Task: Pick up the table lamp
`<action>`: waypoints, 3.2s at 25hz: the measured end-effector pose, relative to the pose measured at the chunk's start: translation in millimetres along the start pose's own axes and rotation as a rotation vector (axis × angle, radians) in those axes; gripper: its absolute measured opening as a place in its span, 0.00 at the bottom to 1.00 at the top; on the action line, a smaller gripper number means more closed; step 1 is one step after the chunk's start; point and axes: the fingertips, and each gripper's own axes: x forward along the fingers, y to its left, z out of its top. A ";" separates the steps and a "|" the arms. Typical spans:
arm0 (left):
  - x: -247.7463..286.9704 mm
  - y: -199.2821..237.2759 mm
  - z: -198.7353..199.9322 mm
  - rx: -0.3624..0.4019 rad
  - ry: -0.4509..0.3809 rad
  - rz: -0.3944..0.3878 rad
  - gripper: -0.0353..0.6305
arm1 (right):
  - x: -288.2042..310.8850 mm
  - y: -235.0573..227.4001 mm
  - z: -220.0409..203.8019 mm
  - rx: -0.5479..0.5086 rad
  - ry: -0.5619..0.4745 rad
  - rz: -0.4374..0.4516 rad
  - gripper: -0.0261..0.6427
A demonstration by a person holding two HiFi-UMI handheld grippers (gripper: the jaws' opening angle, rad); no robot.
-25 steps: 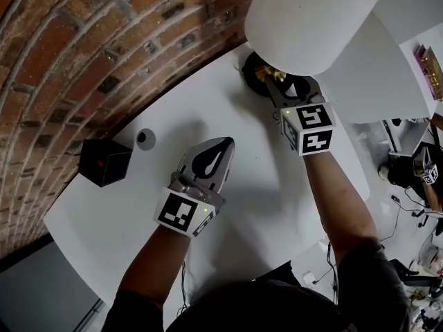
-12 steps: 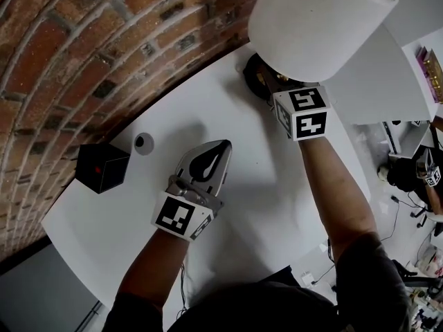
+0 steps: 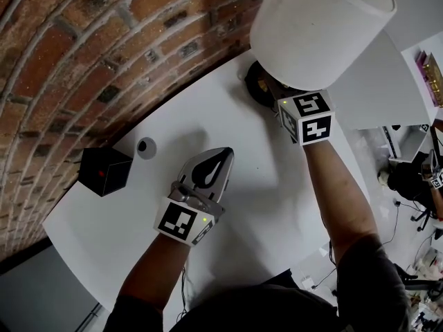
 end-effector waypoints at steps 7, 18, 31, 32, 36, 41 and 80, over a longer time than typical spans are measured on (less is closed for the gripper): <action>-3.2 -7.2 7.8 0.002 -0.009 -0.006 0.06 | -6.8 1.6 -2.6 -0.019 0.024 0.007 0.23; -11.3 -21.1 25.3 0.020 -0.027 -0.005 0.06 | -29.9 3.5 13.6 -0.014 -0.001 0.010 0.23; -25.9 -42.6 74.6 0.054 -0.060 0.003 0.06 | -74.5 -3.2 57.1 -0.035 -0.016 -0.004 0.23; -27.1 -43.9 79.8 0.057 -0.064 0.005 0.06 | -78.4 -4.0 62.5 -0.038 -0.019 -0.006 0.23; -31.5 -47.9 102.9 0.074 -0.080 0.012 0.06 | -92.9 -4.8 85.1 -0.050 -0.031 -0.005 0.23; -40.4 -56.9 135.2 0.101 -0.107 0.019 0.06 | -116.2 -5.3 114.7 -0.054 -0.041 -0.004 0.23; -117.0 -120.4 407.6 0.133 -0.232 0.080 0.06 | -289.9 8.3 392.2 -0.118 -0.136 0.037 0.23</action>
